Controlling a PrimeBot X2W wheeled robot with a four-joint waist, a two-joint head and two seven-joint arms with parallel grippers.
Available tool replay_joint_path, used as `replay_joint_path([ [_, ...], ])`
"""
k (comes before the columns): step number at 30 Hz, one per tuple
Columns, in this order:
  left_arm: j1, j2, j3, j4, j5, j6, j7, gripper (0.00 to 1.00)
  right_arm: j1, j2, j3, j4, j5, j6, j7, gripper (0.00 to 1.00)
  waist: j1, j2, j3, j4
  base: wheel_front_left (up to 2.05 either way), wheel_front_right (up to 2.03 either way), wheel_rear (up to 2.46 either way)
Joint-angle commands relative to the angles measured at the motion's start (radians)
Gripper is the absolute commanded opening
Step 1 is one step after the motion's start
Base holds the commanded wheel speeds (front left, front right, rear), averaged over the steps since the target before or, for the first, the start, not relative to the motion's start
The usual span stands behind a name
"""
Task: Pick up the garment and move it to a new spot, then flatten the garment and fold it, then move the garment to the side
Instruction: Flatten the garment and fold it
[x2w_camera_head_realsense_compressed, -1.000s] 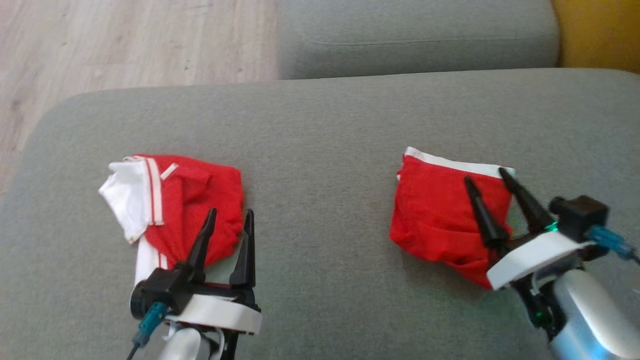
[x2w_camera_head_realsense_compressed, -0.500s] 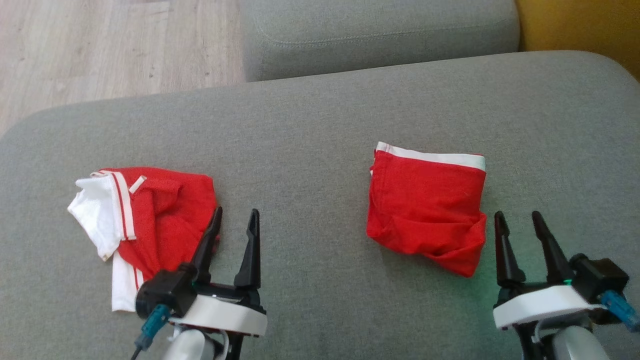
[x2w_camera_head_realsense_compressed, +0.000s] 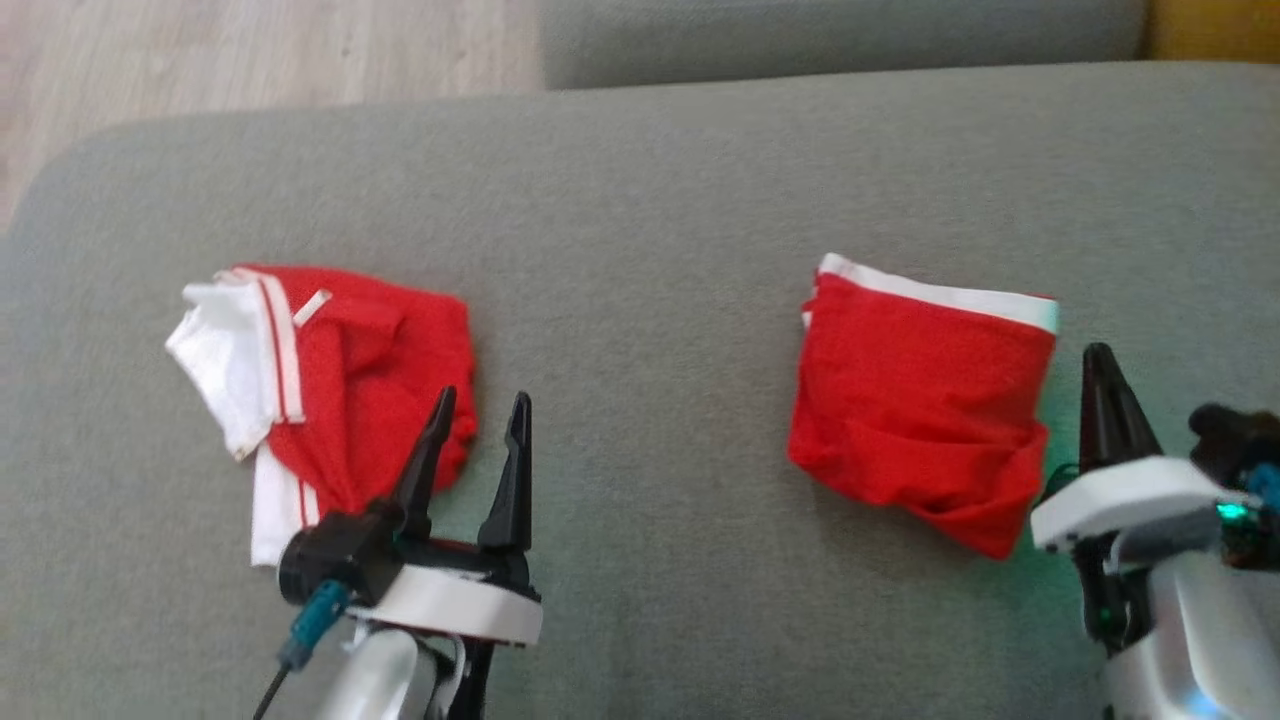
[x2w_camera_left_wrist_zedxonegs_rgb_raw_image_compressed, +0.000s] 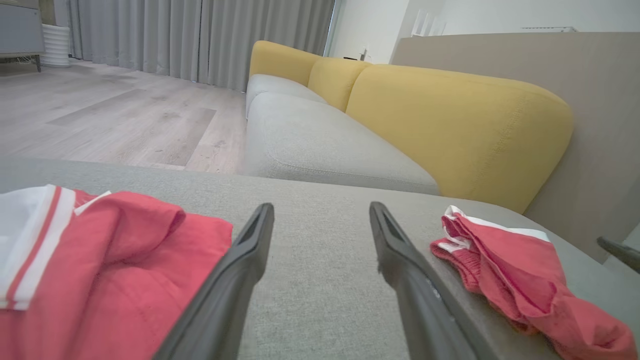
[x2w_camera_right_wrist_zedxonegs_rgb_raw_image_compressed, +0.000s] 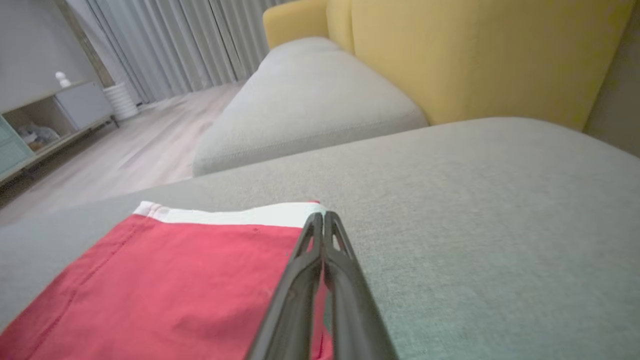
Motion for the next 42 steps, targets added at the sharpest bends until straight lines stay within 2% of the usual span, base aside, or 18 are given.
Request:
replay_joint_path([
  [1, -0.053, 0.002, 0.024, -0.027, 0.002, -0.001, -0.01, 1.0, -0.058, -0.001, 0.003, 0.003, -0.013, -0.001, 0.02, 0.0, -0.0002, 0.0, 0.045, 0.043, 0.0, 0.0, 0.0],
  [7, -0.089, 0.002, 0.018, -0.019, -0.001, -0.006, -0.01, 1.0, -0.17, 0.0, -0.064, 0.165, -0.017, -0.001, 0.097, 0.0, -0.0002, 0.0, 0.088, 0.1, 0.0, 0.0, 0.0],
  [16, -0.122, 0.002, 0.009, -0.015, -0.002, -0.008, -0.01, 1.0, -0.325, 0.001, -0.033, 0.34, -0.045, -0.001, 0.061, 0.0, -0.0002, 0.0, 0.115, 0.147, 0.0, 0.0, 0.0],
  [23, -0.122, 0.002, 0.009, -0.012, -0.007, -0.002, -0.01, 1.0, -0.368, 0.001, 0.151, 0.395, 0.009, -0.001, -0.032, 0.0, -0.0002, 0.0, 0.108, 0.152, 0.0, 0.0, 0.0],
  [31, -0.1, 0.002, 0.017, -0.012, -0.012, 0.003, -0.01, 1.0, -0.307, -0.005, 0.307, 0.331, 0.045, -0.001, -0.11, 0.0, -0.0002, 0.0, 0.062, 0.123, 0.0, 0.0, 0.0],
  [35, -0.093, 0.002, 0.017, -0.013, -0.013, 0.006, -0.01, 1.0, -0.268, -0.004, 0.373, 0.317, 0.06, -0.001, -0.107, 0.0, -0.0002, 0.0, 0.05, 0.114, 0.0, 0.0, 0.0],
  [42, -0.085, 0.002, 0.017, -0.011, -0.012, 0.007, -0.01, 1.0, -0.242, -0.004, 0.494, 0.359, 0.109, -0.001, -0.011, 0.0, -0.0002, 0.0, 0.037, 0.101, 0.0, 0.0, 0.0],
])
